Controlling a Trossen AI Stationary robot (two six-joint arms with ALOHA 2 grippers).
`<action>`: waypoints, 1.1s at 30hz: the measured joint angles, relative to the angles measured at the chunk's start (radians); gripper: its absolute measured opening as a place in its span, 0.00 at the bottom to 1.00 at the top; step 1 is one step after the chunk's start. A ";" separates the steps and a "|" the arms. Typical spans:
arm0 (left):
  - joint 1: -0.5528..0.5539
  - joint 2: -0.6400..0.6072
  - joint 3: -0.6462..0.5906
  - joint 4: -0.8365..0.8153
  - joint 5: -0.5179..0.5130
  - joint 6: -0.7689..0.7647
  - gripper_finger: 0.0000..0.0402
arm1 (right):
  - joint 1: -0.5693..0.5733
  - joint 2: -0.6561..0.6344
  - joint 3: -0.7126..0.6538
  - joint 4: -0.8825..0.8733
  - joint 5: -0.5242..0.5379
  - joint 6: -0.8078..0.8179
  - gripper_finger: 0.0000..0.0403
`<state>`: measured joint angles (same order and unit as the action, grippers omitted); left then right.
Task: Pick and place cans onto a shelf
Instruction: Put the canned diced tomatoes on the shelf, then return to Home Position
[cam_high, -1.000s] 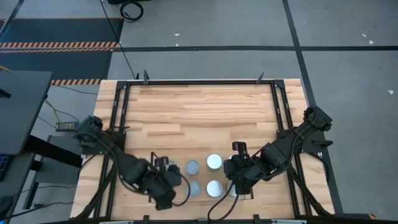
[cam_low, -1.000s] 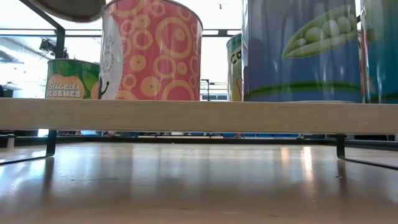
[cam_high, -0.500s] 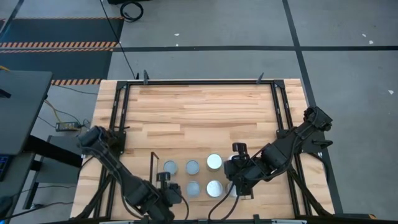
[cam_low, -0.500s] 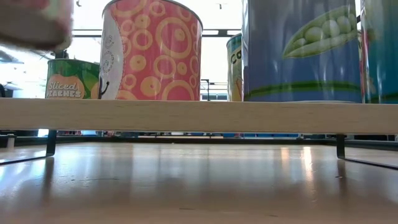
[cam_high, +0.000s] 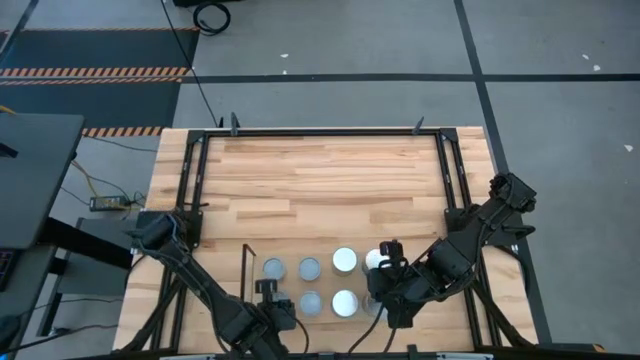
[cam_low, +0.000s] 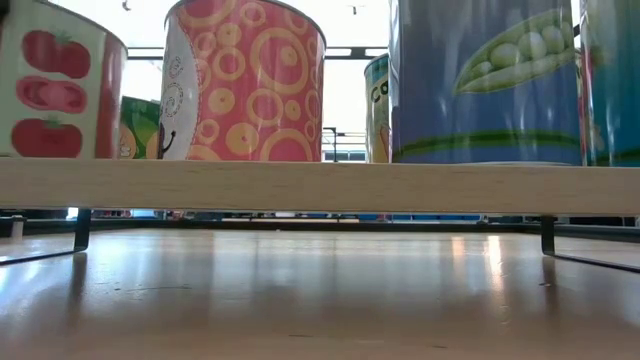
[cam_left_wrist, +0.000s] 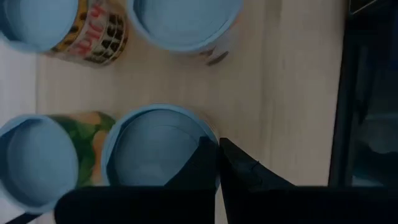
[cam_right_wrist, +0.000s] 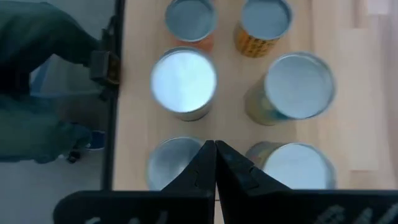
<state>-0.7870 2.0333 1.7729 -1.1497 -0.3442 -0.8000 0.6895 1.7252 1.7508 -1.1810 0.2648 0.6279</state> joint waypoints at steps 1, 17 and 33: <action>0.001 0.000 0.000 -0.010 0.008 -0.001 0.02 | 0.004 0.000 0.000 0.004 -0.009 0.002 0.02; 0.004 -0.001 0.000 -0.004 0.041 0.011 0.17 | 0.018 0.000 0.000 0.075 -0.020 -0.003 0.09; 0.004 -0.002 0.000 -0.006 0.071 0.038 0.28 | 0.018 0.000 0.000 0.105 -0.032 -0.029 0.07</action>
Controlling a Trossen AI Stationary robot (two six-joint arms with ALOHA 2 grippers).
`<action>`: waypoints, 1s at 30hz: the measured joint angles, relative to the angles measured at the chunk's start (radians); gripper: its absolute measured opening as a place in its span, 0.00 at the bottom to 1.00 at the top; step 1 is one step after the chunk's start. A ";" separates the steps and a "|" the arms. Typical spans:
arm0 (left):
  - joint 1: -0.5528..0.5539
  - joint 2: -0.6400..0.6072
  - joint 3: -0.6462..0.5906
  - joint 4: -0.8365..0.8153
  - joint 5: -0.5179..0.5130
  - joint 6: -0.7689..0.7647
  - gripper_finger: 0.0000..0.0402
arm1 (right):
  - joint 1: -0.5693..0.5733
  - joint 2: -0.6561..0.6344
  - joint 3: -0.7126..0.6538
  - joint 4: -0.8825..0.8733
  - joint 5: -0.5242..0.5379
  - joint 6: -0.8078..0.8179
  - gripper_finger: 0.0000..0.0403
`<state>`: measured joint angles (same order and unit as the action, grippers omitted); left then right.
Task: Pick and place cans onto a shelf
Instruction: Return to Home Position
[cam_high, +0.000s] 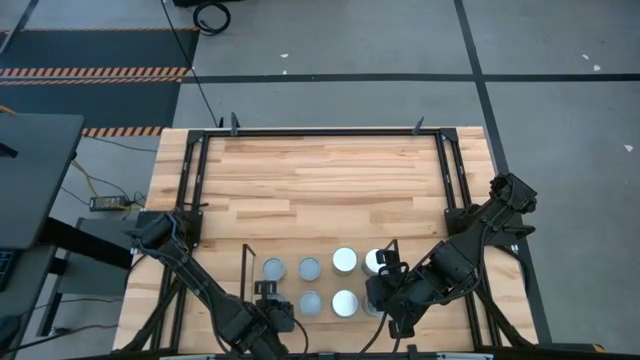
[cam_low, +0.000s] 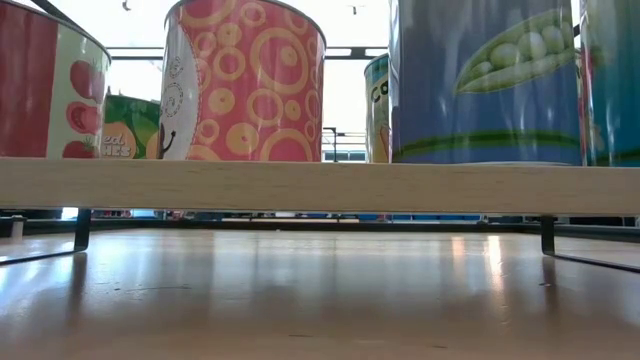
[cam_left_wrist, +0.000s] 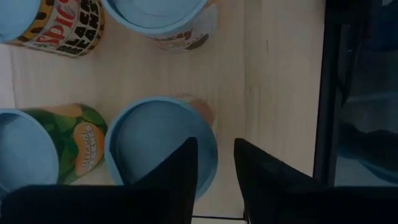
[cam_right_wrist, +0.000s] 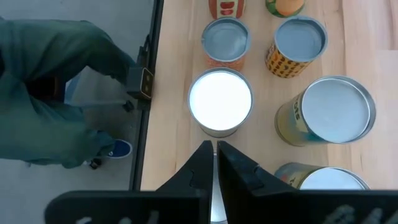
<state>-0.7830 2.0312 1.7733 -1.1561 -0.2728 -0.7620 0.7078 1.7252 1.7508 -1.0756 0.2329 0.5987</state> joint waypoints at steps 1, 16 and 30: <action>0.000 0.000 0.000 0.000 0.001 0.000 0.27 | 0.000 0.000 0.000 0.000 0.000 0.000 0.07; 0.066 -0.055 0.001 0.314 -0.248 0.245 0.24 | 0.000 0.000 0.000 0.003 0.000 0.003 0.07; 0.168 -0.017 -0.001 0.314 -0.144 0.285 0.01 | 0.050 -0.008 0.000 0.005 -0.045 -0.042 0.04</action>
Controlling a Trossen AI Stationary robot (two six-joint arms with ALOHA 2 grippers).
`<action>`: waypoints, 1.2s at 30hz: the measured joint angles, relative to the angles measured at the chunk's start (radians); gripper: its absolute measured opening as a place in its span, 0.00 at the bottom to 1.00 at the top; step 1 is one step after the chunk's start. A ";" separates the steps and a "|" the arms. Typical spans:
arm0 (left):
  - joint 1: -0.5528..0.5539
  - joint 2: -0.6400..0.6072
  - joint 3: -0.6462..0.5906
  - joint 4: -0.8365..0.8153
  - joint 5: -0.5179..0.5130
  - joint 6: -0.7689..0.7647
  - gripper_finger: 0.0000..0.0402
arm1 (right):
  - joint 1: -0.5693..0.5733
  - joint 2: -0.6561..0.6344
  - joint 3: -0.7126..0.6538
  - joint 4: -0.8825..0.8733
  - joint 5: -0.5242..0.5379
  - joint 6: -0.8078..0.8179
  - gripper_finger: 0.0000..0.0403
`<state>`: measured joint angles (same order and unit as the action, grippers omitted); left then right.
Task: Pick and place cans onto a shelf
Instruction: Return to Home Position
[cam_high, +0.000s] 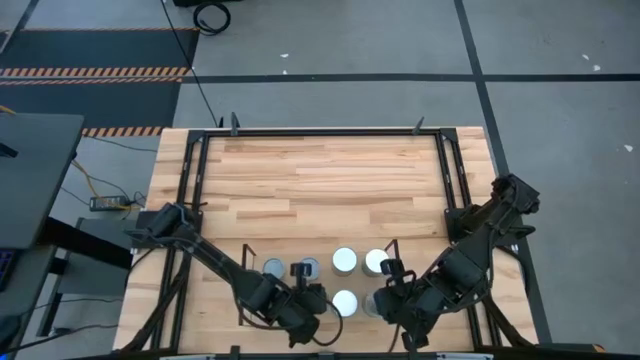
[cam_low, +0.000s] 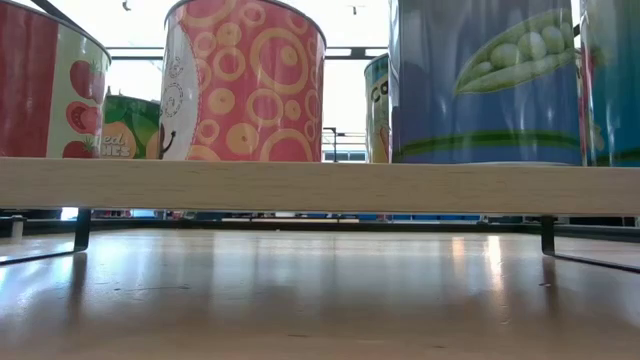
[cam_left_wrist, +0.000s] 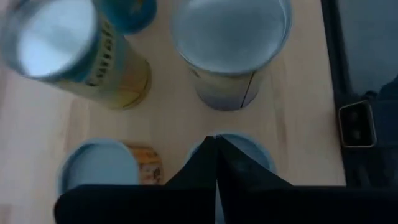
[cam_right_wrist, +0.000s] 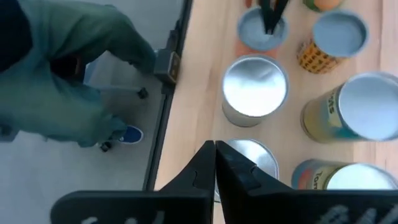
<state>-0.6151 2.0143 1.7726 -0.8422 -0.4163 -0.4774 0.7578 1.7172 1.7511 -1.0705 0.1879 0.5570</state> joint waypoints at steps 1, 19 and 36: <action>0.000 -0.014 0.000 -0.003 -0.002 0.002 0.02 | 0.000 -0.006 0.000 0.004 0.010 -0.018 0.03; 0.162 -0.433 -0.436 0.449 -0.147 0.251 0.01 | -0.159 -0.376 -0.556 0.669 0.098 -0.396 0.02; 0.399 -1.228 -1.105 0.879 -0.145 0.479 0.01 | -0.344 -0.956 -1.194 1.182 0.206 -0.457 0.07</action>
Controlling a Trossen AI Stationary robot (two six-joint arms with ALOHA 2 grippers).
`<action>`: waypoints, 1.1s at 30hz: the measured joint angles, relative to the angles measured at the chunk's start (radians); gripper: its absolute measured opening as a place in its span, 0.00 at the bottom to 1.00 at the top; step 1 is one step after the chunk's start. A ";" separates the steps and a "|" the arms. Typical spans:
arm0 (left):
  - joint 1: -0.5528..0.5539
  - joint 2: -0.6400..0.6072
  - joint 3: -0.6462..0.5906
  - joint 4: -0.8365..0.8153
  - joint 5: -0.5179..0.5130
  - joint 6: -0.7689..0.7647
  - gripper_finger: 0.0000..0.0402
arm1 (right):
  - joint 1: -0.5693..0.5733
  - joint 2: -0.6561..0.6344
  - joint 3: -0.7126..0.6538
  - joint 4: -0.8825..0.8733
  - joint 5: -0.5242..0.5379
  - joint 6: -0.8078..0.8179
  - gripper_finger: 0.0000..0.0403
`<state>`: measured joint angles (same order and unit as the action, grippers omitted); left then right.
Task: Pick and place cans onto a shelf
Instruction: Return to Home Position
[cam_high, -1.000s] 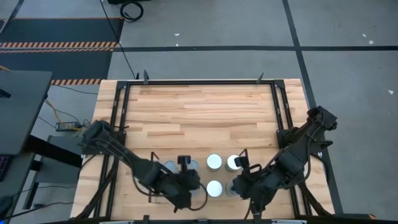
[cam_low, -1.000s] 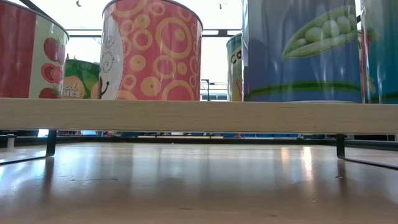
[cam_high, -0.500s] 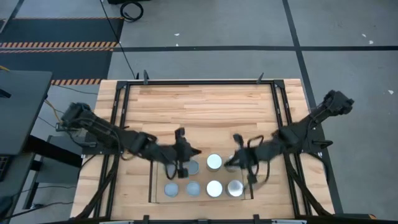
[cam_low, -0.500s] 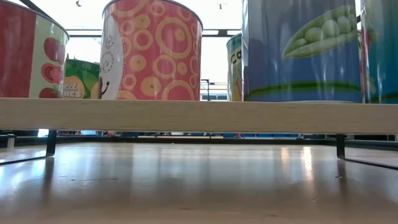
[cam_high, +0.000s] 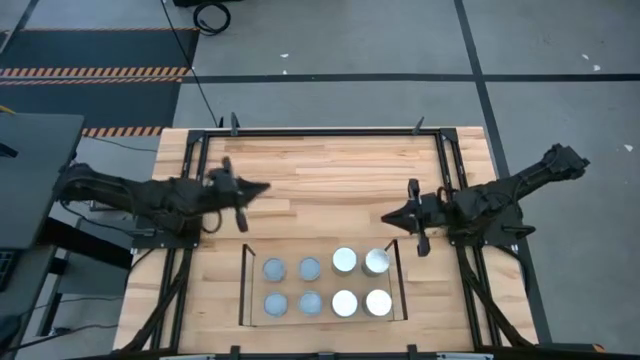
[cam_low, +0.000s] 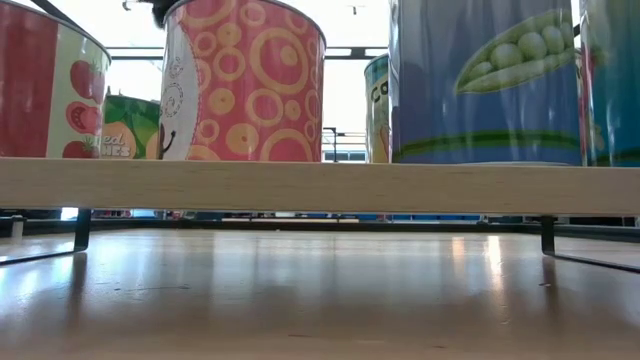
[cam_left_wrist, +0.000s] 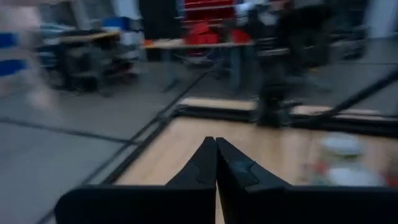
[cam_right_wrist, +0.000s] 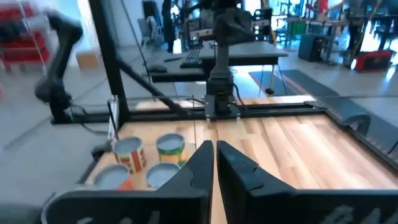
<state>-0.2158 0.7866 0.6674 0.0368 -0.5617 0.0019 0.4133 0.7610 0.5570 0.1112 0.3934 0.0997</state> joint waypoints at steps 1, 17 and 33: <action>0.003 -0.037 -0.018 -0.018 -0.033 0.002 0.01 | 0.000 -0.013 -0.015 0.007 -0.002 0.053 0.07; 0.104 -0.495 -0.455 0.061 0.052 -0.060 0.01 | -0.308 -0.227 -0.311 0.038 -0.200 0.050 0.07; 0.130 -0.782 -0.659 0.047 0.217 0.070 0.01 | -0.281 -0.633 -0.550 0.054 -0.193 -0.071 0.07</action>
<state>-0.0859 0.0048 0.0086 0.0839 -0.3443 0.0720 0.1319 0.1284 0.0066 0.1648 0.2003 0.0284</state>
